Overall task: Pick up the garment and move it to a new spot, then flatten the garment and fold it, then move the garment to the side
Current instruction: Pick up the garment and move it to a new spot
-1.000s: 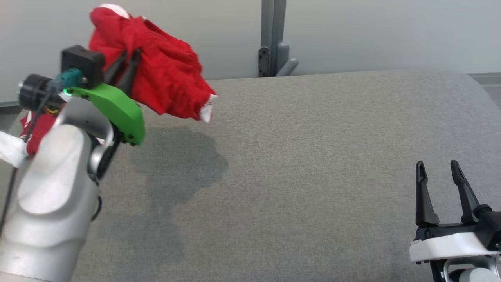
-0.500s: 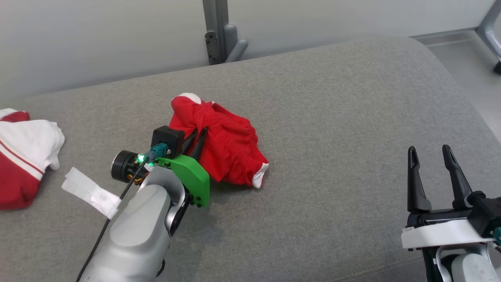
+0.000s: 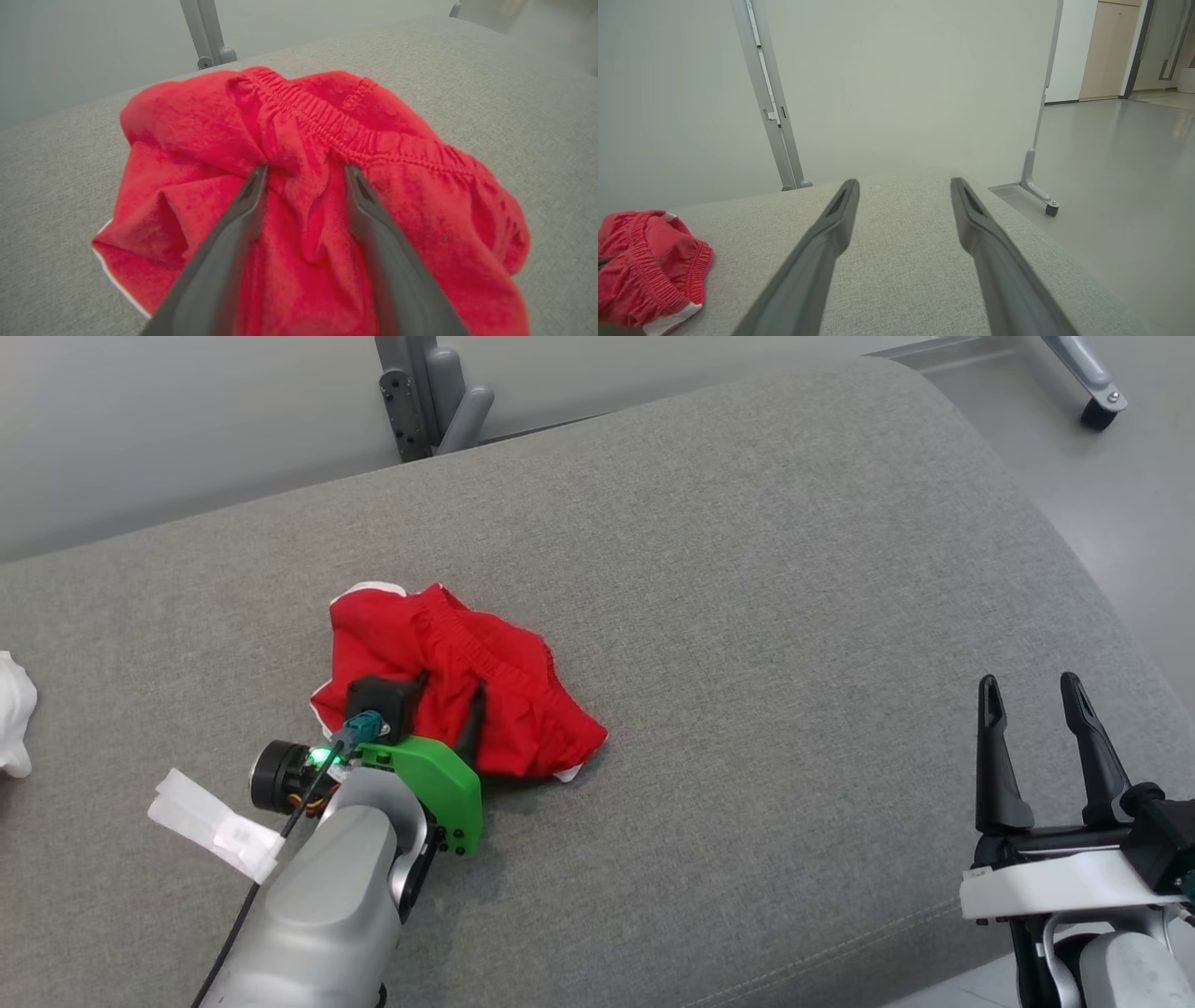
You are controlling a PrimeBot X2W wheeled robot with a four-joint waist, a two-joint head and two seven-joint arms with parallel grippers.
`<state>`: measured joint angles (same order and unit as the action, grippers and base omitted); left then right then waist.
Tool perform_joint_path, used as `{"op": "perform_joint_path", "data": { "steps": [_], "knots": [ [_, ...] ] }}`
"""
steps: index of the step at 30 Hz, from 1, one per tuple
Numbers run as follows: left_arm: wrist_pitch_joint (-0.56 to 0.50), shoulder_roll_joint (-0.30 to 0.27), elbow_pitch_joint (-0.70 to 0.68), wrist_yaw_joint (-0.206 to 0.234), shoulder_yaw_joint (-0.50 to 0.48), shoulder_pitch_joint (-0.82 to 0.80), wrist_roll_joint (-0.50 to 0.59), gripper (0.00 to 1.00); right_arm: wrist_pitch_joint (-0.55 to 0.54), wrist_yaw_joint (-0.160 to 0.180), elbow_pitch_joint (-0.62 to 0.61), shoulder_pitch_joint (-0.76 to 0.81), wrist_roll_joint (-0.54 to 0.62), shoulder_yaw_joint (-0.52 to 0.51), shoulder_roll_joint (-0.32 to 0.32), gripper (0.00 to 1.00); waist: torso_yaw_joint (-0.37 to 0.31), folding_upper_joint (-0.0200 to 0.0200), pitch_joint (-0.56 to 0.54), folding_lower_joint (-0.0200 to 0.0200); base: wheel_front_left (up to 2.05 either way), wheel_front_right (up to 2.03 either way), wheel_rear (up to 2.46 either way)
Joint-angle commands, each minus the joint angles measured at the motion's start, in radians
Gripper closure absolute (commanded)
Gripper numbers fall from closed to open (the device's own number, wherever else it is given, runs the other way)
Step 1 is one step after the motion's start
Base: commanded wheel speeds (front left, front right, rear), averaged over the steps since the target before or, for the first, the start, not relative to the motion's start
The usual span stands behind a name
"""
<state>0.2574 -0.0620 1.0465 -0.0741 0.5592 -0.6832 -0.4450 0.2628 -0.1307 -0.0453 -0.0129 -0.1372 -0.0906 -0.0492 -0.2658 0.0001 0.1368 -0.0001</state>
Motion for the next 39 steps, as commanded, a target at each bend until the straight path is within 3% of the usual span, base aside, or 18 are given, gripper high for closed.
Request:
{"op": "perform_joint_path", "data": {
  "steps": [1,19,29,39],
  "knots": [
    [0.007,0.000,-0.002,-0.002,-0.001,-0.008,0.003,0.00,0.003,0.000,0.000,-0.003,0.007,-0.002,-0.002,0.00,0.016,-0.0001,-0.016,0.0001,0.00,0.00,0.00],
    [0.007,-0.006,-0.410,0.057,-0.125,0.272,0.091,0.00,0.003,0.000,0.014,0.077,0.012,-0.021,-0.003,0.00,0.212,-0.0001,-0.153,0.0001,0.00,0.00,0.00],
    [0.007,-0.007,-0.599,0.095,-0.235,0.477,0.130,0.00,0.003,0.000,0.019,0.106,0.009,-0.016,-0.003,0.00,0.278,-0.0001,-0.172,0.0001,0.00,0.00,0.00],
    [0.007,0.002,-0.754,0.114,-0.347,0.650,0.177,0.00,0.003,0.000,0.047,0.128,0.003,0.015,-0.003,0.00,0.294,-0.0001,-0.181,0.0001,0.00,0.00,0.00]
  ]
}}
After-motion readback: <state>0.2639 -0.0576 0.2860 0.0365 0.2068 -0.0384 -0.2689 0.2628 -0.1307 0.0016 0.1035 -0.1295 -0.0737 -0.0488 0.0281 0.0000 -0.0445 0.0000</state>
